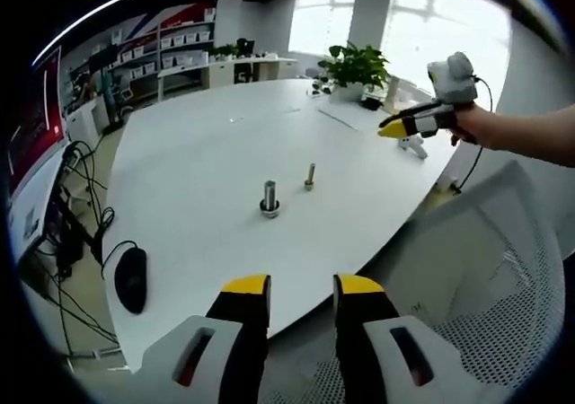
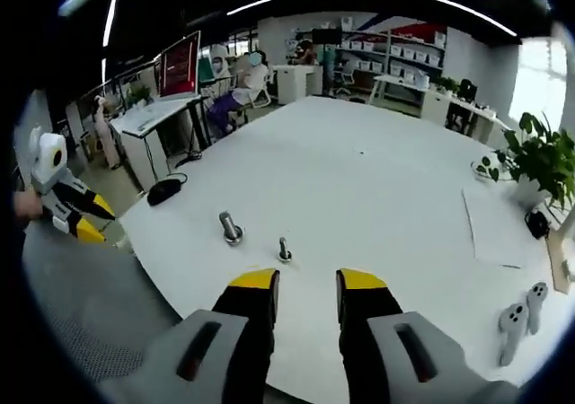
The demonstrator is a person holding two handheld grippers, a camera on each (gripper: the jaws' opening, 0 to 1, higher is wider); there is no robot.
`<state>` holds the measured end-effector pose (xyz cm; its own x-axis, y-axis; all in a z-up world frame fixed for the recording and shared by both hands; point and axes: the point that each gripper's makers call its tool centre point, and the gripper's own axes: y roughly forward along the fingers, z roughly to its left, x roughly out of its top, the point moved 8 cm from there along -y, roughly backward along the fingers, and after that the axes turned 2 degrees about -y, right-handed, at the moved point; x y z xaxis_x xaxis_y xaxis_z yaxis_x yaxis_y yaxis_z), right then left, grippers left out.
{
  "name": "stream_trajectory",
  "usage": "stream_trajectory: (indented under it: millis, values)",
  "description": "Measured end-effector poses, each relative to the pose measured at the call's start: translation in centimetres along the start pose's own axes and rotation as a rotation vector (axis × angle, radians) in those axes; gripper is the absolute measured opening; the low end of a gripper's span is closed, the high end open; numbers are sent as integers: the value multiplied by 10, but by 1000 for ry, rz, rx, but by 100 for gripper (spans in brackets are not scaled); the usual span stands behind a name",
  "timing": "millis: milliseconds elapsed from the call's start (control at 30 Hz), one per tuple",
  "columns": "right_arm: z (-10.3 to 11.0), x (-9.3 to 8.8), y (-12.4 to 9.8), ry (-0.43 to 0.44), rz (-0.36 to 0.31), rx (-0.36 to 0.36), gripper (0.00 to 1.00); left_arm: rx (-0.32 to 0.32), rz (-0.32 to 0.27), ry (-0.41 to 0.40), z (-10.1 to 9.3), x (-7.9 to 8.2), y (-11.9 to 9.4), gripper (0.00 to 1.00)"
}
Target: Place the washer onto the threaded stud by aligning its center hole with the stud, sliding it down to the base, and recovering from edge contact or off-axis alignment until the washer reaches the visible bottom stop.
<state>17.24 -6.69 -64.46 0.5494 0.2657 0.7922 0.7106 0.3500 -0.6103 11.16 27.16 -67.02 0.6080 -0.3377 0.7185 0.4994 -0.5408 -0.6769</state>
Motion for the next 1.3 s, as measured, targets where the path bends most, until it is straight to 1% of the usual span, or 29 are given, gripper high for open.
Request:
stream_trajectory:
  millis: [67, 133, 233, 300, 367, 433, 467, 500, 533, 567, 600, 633, 667, 700, 767, 833, 900, 967, 1033, 1067, 1100, 1167, 1233, 1267, 1300]
  values:
    - [-1, -4, -10, 13, -16, 0, 30, 5, -3, 5, 0, 0, 0, 26]
    - [0, -7, -17, 39, -48, 9, 32, 12, -15, 2, 1, 2, -1, 26]
    - [1, -14, -29, 129, -95, 23, 37, 26, -37, -9, 3, 4, -3, 26]
    - [2, -16, -37, 145, -111, 24, 37, 30, -53, -13, 3, 6, -4, 26]
    - [5, -15, -47, 138, -148, 18, 37, 36, -68, -13, 4, 7, -6, 26]
    - [9, -19, -55, 143, -146, 2, 37, 54, -85, -14, 4, 8, -8, 27]
    - [10, -22, -57, 206, -168, 3, 37, 58, -92, -16, 5, 9, -8, 27]
    - [14, -23, -56, 242, -176, 31, 38, 69, -100, -15, 5, 10, -9, 27]
    - [17, -25, -56, 257, -167, 50, 39, 76, -104, -15, 6, 10, -10, 27]
    - [19, -29, -55, 253, -141, 49, 39, 84, -111, -20, 7, 11, -11, 28]
    - [20, -31, -54, 248, -130, 49, 39, 87, -116, -25, 7, 11, -11, 28]
    - [23, -31, -55, 240, -137, 52, 39, 88, -121, -29, 8, 11, -12, 28]
    - [25, -30, -55, 238, -165, 49, 39, 90, -126, -32, 8, 11, -12, 28]
    - [26, -28, -55, 237, -166, 56, 39, 94, -128, -32, 9, 11, -12, 28]
    - [27, -26, -54, 206, -185, 61, 38, 99, -140, -19, 7, 13, -14, 28]
    - [26, -27, -52, 181, -176, 62, 38, 101, -150, 2, 6, 14, -14, 28]
    - [27, -30, -50, 194, -174, 77, 40, 104, -150, 5, 6, 15, -14, 28]
    - [27, -34, -49, 192, -152, 83, 41, 86, -170, -21, 5, 16, -14, 29]
    - [28, -36, -49, 177, -138, 83, 41, 101, -180, -21, 5, 16, -16, 29]
    - [28, -36, -49, 167, -134, 82, 40, 124, -186, -9, 7, 17, -17, 29]
    - [28, -35, -50, 149, -139, 76, 40, 132, -181, -5, 7, 17, -17, 29]
    - [26, -33, -50, 123, -147, 65, 39, 122, -171, -15, 6, 17, -15, 30]
    - [26, -34, -48, 126, -138, 72, 39, 104, -189, -12, 3, 20, -15, 31]
    - [26, -36, -47, 132, -127, 75, 39, 107, -187, -1, 2, 20, -14, 31]
    - [25, -38, -47, 143, -119, 77, 39, 116, -169, 19, 1, 20, -13, 31]
